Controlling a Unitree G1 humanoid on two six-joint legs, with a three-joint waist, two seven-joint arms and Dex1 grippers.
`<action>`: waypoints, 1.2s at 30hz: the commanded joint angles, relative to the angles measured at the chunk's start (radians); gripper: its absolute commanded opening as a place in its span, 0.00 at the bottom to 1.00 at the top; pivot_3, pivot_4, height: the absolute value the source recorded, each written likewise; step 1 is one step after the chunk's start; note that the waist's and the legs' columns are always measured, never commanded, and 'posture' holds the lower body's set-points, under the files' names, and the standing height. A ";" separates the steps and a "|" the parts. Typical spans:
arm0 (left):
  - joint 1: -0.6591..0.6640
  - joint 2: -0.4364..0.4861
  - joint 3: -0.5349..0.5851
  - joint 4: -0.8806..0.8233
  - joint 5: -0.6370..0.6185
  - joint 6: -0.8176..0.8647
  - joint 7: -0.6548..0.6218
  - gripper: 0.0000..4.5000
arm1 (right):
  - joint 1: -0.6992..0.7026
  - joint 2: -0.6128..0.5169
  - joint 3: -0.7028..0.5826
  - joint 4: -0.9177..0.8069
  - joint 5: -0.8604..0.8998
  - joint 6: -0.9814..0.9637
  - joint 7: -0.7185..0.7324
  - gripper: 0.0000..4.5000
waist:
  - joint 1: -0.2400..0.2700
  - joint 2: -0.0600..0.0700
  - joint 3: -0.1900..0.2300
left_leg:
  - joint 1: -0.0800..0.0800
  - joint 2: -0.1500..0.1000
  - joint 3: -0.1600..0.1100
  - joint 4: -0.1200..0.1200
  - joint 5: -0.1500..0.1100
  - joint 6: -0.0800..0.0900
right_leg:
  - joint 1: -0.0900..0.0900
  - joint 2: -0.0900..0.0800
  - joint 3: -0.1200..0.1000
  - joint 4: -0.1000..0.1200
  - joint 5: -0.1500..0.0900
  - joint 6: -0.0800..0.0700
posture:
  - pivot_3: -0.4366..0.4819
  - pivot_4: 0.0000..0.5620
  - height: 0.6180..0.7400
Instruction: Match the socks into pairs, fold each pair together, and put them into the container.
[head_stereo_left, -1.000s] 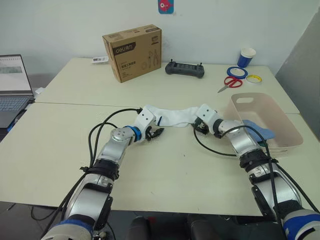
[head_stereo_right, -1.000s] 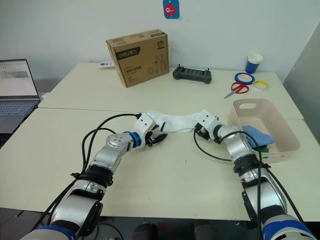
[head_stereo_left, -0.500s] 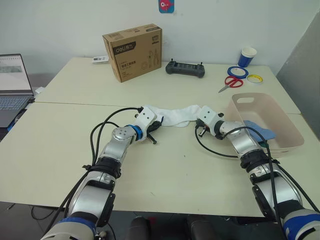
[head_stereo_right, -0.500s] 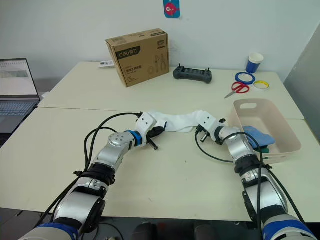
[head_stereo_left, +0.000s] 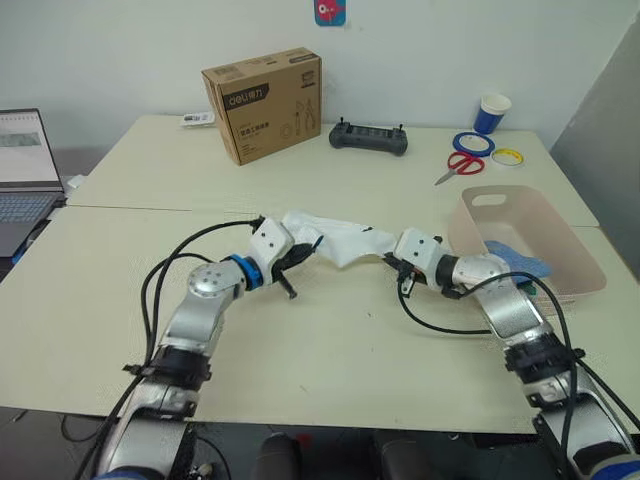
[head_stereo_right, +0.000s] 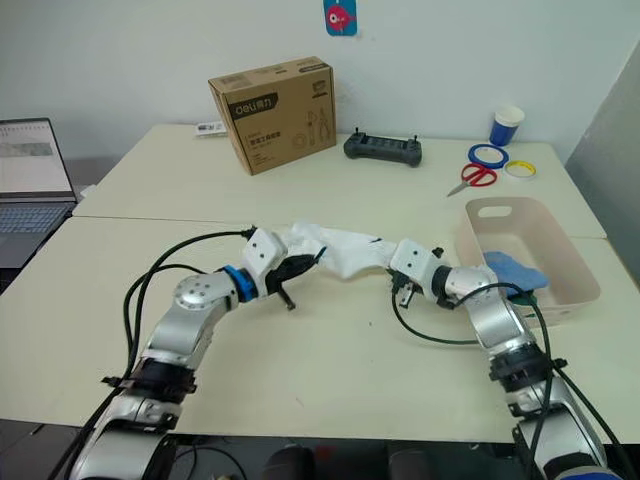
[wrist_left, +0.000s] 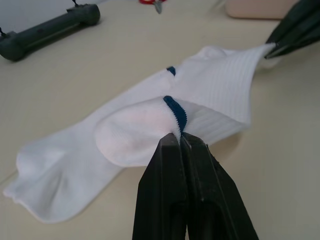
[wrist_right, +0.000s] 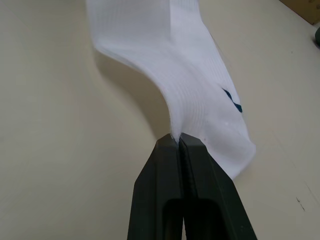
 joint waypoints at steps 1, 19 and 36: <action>0.059 0.030 -0.024 -0.163 -0.030 0.087 -0.041 0.00 | 0.059 -0.055 -0.013 -0.173 0.028 0.044 0.051 0.01 | 0.001 0.000 0.000 | 0.000 0.000 0.000 0.000 0.000 0.000 | 0.000 0.000 0.000 0.000 0.000 0.000 | 0.48 0.27 1.00; 0.427 0.259 -0.038 -0.526 -0.092 0.215 -0.131 0.00 | 0.491 -0.274 -0.070 -0.758 0.238 0.508 0.116 0.01 | -0.001 -0.002 0.001 | 0.004 0.001 0.001 0.000 0.000 0.000 | 0.001 -0.001 0.001 -0.001 -0.008 -0.005 | 0.48 0.27 1.00; 0.473 0.390 0.143 -0.465 -0.240 0.200 -0.280 0.70 | 0.496 -0.381 -0.204 -0.476 0.341 -0.054 0.301 1.00 | 0.000 -0.003 0.002 | 0.002 0.001 0.002 -0.002 0.000 0.000 | 0.001 -0.001 0.001 -0.007 -0.007 -0.004 | 0.48 0.27 1.00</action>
